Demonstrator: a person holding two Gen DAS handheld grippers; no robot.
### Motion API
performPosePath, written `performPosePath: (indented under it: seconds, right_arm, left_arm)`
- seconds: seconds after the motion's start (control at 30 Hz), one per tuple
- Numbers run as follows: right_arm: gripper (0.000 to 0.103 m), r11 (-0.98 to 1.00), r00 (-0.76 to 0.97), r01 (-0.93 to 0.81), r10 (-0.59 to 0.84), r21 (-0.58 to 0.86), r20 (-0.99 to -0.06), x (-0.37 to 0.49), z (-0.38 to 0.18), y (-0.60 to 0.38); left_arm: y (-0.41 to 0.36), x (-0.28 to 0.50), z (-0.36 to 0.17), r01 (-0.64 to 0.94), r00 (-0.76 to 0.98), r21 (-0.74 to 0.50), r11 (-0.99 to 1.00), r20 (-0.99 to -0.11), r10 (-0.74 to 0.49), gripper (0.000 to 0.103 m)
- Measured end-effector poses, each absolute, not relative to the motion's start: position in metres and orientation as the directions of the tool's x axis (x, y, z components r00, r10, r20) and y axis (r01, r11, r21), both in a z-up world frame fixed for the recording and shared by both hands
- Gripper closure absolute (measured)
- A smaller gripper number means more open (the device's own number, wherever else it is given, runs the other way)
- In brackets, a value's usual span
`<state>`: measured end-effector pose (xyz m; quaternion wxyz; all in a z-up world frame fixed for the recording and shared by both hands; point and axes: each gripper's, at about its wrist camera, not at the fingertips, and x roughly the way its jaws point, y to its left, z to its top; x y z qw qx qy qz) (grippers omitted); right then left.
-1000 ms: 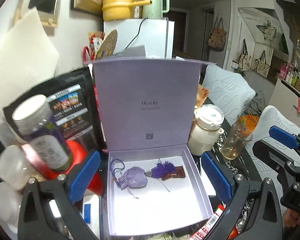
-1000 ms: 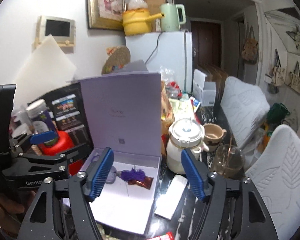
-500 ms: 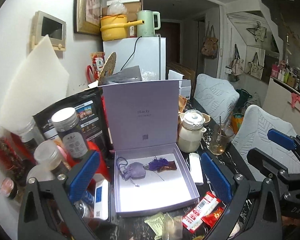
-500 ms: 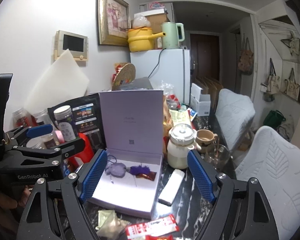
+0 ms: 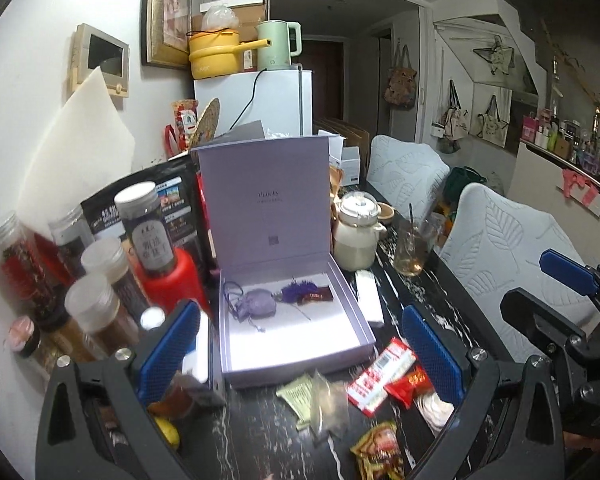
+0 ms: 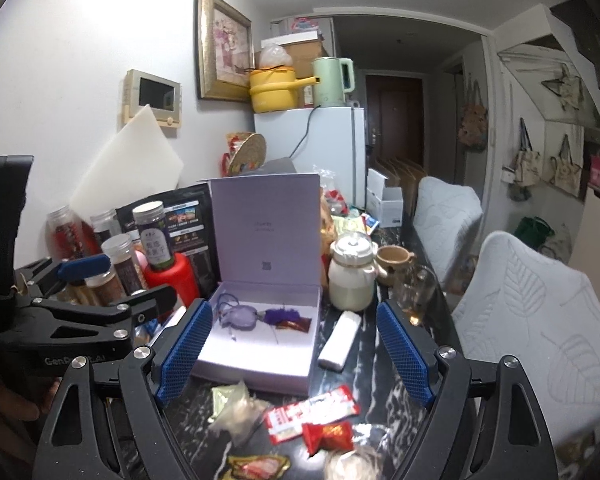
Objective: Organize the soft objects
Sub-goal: 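Withdraw both grippers from the gift box back over the table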
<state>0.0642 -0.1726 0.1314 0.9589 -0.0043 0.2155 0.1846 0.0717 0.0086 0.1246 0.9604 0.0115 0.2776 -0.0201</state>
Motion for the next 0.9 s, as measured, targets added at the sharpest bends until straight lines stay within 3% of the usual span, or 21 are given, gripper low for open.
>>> performPosePath:
  seconds: [0.53, 0.9]
  right_arm:
    - [0.018, 0.947, 0.819, -0.307, 0.315, 0.096, -0.479, -0.006, 0.089, -0.190]
    - [0.018, 0.949, 0.784, -0.286, 0.312, 0.135, -0.536, -0.037, 0.048, -0.196]
  left_arm:
    - [0.000, 0.011, 0.085, 0.064, 0.836, 0.000, 0.998, -0.546, -0.054, 0.000]
    - [-0.003, -0.005, 0.038, 0.090, 0.765, -0.012, 0.996, -0.639, -0.077, 0.000]
